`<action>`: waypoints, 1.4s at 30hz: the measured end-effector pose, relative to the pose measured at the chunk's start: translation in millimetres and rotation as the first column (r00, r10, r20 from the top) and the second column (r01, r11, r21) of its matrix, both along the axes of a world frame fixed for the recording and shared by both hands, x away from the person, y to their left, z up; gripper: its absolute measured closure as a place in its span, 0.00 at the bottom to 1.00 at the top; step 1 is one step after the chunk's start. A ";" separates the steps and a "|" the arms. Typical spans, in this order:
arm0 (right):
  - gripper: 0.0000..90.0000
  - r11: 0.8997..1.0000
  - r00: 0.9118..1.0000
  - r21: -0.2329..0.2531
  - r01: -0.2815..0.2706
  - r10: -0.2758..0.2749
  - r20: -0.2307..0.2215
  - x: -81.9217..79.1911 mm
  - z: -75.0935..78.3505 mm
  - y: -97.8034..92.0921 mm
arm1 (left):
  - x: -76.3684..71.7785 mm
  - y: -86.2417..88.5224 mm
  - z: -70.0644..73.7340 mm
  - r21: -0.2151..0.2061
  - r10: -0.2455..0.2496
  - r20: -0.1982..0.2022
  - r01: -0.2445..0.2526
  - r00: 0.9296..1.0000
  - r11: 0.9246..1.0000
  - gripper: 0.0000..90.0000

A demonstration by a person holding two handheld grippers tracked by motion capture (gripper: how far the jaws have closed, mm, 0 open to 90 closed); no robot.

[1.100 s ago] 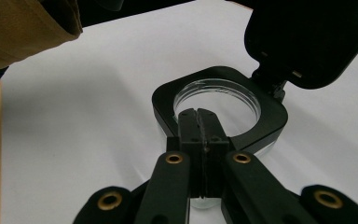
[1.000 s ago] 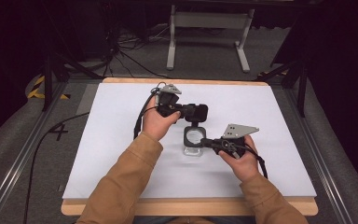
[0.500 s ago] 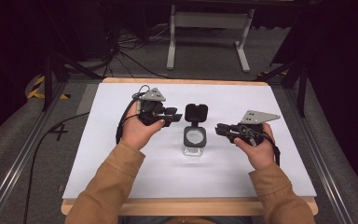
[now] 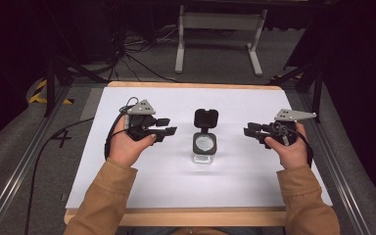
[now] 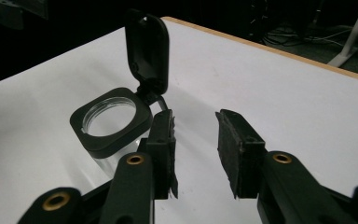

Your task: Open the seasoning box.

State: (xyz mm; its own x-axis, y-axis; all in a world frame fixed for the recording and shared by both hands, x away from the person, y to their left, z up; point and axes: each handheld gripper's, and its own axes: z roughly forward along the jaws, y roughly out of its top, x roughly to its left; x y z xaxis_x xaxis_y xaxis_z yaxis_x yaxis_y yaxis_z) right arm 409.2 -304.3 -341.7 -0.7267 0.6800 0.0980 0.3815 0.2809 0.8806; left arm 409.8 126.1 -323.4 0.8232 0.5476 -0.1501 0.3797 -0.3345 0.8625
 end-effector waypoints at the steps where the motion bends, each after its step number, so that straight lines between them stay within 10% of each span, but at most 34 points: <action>1: 0.71 1.000 1.000 0.001 0.000 0.000 -0.005 0.3 0.2 -2.3 | -0.9 3.6 -1.6 0.007 0.002 -0.005 -0.002 1.000 1.000 0.62; 14: 0.57 0.996 0.996 -0.059 0.074 -0.077 -0.044 9.7 -11.9 -33.6 | 8.2 40.4 -41.9 0.062 0.065 -0.102 -0.059 0.993 0.996 0.51; 27: 0.49 0.990 0.984 -0.079 0.113 -0.122 -0.126 21.8 -38.2 -56.8 | 28.7 52.9 -79.6 0.212 0.121 -0.160 -0.086 0.980 0.973 0.45; 42: 0.46 0.968 0.972 -0.232 0.094 -0.140 -0.190 33.8 -71.2 -54.5 | 35.9 57.6 -106.7 0.197 0.082 -0.218 -0.039 0.972 0.980 0.44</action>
State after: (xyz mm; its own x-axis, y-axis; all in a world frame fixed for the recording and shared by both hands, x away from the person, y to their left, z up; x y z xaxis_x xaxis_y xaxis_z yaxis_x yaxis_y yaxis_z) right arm 443.0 -358.8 -412.9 -0.6210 0.7803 0.0739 0.5877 0.4012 0.7026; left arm 445.7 183.6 -430.1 0.7447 0.6317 -0.2154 0.5806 -0.4540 0.6758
